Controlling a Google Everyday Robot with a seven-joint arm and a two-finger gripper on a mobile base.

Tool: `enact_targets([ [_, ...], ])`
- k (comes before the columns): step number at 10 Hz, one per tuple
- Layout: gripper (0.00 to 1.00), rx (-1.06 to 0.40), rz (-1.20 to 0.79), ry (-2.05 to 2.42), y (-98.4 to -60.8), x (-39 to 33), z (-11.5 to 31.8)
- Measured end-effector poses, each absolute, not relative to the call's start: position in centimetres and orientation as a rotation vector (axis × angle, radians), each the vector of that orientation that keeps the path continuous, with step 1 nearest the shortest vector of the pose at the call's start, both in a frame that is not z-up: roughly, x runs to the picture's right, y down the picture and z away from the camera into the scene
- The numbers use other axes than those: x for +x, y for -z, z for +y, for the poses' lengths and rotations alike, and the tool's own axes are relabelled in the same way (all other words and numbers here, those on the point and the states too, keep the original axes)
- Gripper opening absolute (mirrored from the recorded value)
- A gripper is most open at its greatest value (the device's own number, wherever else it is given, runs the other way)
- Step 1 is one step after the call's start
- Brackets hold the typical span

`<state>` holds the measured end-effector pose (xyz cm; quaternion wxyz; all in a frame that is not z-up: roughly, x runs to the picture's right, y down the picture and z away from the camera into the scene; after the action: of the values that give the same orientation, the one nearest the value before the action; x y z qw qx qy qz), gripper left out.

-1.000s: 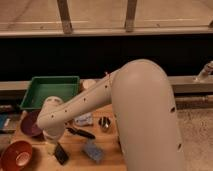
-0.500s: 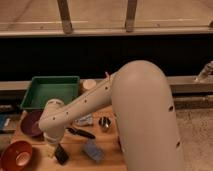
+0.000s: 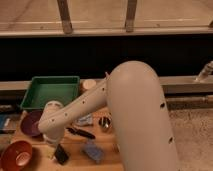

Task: Place eraser in table surface

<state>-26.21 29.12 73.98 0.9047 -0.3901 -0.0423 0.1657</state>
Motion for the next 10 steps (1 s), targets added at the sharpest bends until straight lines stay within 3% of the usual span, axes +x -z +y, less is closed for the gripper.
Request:
enact_targets([
  [5, 0.68, -0.814, -0.093, -0.331, -74.7, -27.6, 29.5],
  [7, 0.56, -0.816, -0.091, -0.328, -74.9, -27.7, 29.6],
  [10, 0.26, -0.819, -0.091, -0.32, -75.0, -28.0, 29.7],
])
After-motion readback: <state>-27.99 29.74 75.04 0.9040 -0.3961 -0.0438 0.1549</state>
